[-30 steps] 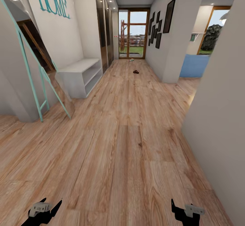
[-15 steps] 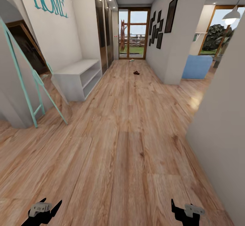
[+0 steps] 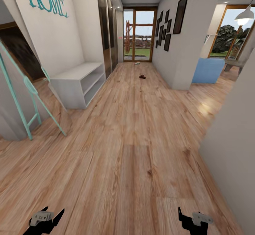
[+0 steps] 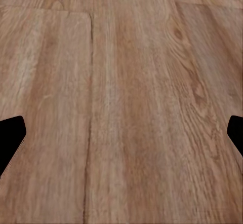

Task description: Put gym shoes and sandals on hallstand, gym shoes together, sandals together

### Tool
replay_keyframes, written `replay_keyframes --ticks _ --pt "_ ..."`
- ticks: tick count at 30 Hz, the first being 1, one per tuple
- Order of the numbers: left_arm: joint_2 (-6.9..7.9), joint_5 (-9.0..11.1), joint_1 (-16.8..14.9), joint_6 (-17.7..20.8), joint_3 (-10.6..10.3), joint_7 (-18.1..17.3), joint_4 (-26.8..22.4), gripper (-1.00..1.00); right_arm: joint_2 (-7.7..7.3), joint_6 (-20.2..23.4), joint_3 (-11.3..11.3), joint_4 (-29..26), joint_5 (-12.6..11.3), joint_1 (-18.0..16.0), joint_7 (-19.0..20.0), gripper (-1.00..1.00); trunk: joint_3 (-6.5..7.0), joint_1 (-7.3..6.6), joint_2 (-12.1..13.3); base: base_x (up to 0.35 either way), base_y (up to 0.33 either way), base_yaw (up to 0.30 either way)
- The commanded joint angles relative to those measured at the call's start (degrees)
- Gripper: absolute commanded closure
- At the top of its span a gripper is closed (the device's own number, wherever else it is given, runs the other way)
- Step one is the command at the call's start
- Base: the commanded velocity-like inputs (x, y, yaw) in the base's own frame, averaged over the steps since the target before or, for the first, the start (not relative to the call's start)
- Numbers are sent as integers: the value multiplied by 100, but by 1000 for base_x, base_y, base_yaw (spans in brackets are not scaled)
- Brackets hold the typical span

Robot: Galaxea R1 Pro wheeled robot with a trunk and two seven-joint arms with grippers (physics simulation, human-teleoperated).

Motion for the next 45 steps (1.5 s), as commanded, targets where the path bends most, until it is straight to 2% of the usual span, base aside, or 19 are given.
replay_keyframes --ticks 1,45 --pt "-1 46 -4 12 15 -55 24 -100 0 -5 49 -1 -12 -2 -39 -100 -5 2 -2 338 0 0" --pt "-1 53 -4 12 16 -55 33 -100 0 -5 49 -1 -12 -2 -39 -100 -5 2 -2 338 0 0"
